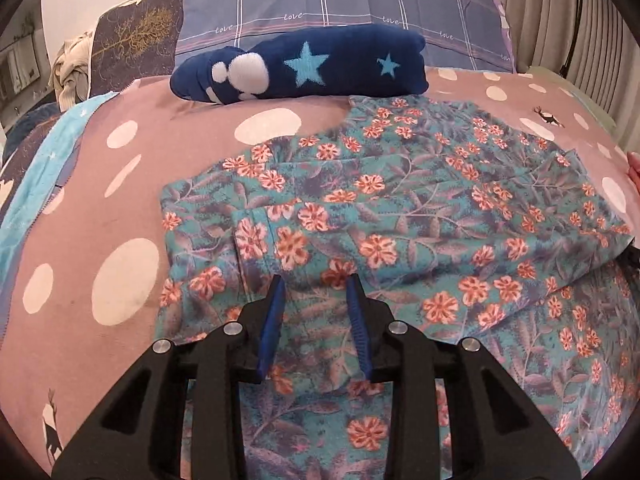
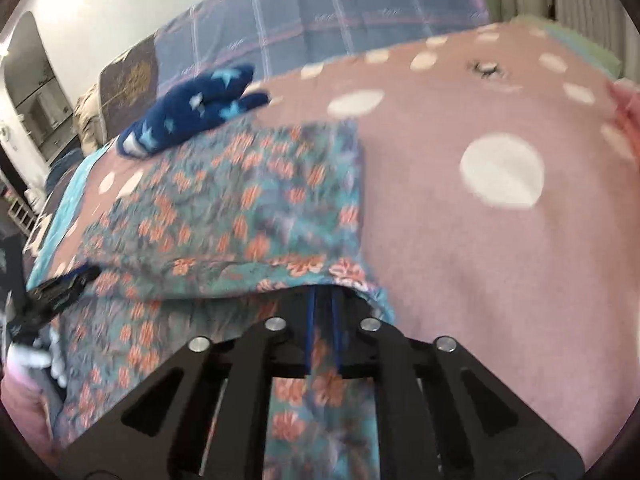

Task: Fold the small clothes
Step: 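Release the shirt with the left gripper and smooth the folded layer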

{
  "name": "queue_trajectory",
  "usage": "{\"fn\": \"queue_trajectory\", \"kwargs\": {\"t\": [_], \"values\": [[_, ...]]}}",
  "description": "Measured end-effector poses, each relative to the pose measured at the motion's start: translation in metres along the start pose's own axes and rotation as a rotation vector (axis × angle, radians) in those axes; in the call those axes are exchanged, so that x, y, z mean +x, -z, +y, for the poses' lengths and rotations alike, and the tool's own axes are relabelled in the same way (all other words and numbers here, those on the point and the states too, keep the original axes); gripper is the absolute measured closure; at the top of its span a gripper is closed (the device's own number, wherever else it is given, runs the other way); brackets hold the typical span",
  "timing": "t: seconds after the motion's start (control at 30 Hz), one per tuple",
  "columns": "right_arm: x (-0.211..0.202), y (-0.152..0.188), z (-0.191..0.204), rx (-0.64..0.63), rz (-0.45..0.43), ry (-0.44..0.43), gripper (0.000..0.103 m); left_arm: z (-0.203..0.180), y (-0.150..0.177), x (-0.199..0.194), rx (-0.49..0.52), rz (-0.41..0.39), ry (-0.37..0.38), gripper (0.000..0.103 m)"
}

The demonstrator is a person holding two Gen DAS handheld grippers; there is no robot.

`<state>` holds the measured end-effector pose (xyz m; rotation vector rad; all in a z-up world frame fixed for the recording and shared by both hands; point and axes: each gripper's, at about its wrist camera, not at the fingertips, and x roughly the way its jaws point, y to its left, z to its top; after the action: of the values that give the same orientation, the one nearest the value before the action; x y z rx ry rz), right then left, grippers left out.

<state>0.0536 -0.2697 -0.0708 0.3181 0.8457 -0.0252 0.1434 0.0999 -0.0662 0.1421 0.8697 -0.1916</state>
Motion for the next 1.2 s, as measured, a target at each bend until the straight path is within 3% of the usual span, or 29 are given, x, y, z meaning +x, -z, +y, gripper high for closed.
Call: {"fn": "queue_trajectory", "kwargs": {"t": [0.07, 0.3, 0.33, 0.37, 0.4, 0.43, 0.53, 0.6, 0.67, 0.7, 0.8, 0.9, 1.03, 1.13, 1.2], "values": [[-0.001, 0.005, 0.009, -0.040, 0.018, -0.032, 0.082, -0.001, 0.000, -0.001, 0.006, 0.001, -0.008, 0.070], [0.004, 0.011, 0.059, -0.182, 0.036, -0.151, 0.082, 0.002, 0.000, -0.001, -0.014, 0.003, 0.005, 0.070], [0.008, 0.012, 0.065, -0.188, 0.043, -0.167, 0.082, 0.003, 0.001, -0.002, -0.019, 0.003, 0.012, 0.074], [0.010, 0.011, 0.068, -0.193, 0.044, -0.173, 0.082, 0.006, 0.001, -0.004, -0.029, 0.007, 0.025, 0.091], [0.015, 0.010, 0.071, -0.198, 0.051, -0.167, 0.082, 0.011, 0.000, -0.009, -0.046, 0.013, 0.047, 0.100], [0.019, 0.010, 0.072, -0.192, 0.068, -0.156, 0.082, 0.017, 0.000, -0.012, -0.066, 0.013, 0.073, 0.102], [0.023, 0.015, 0.073, -0.184, 0.151, -0.217, 0.082, 0.044, -0.001, -0.032, -0.143, -0.024, 0.090, 0.101], [0.016, 0.021, 0.079, -0.237, 0.157, -0.231, 0.082, 0.059, 0.001, -0.037, -0.175, -0.012, 0.101, 0.090], [0.005, 0.019, 0.092, -0.290, 0.144, -0.280, 0.082, 0.066, 0.006, -0.036, -0.200, 0.010, 0.118, 0.072], [-0.001, 0.017, 0.099, -0.308, 0.129, -0.304, 0.082, 0.066, 0.009, -0.034, -0.196, 0.017, 0.120, 0.069], [-0.014, -0.005, 0.136, -0.387, 0.053, -0.340, 0.079, 0.060, 0.018, -0.027, -0.174, 0.022, 0.117, 0.068], [0.001, -0.031, 0.182, -0.464, 0.050, -0.371, 0.078, 0.060, 0.021, -0.024, -0.194, 0.000, 0.150, 0.068], [0.038, -0.055, 0.248, -0.540, 0.120, -0.430, 0.076, 0.063, 0.027, -0.028, -0.224, -0.033, 0.195, 0.068], [0.075, -0.057, 0.300, -0.597, 0.188, -0.390, 0.072, 0.060, 0.033, -0.024, -0.224, -0.026, 0.254, 0.068], [0.098, -0.056, 0.325, -0.584, 0.238, -0.370, 0.072, 0.056, 0.033, -0.021, -0.208, -0.018, 0.255, 0.068]]}}
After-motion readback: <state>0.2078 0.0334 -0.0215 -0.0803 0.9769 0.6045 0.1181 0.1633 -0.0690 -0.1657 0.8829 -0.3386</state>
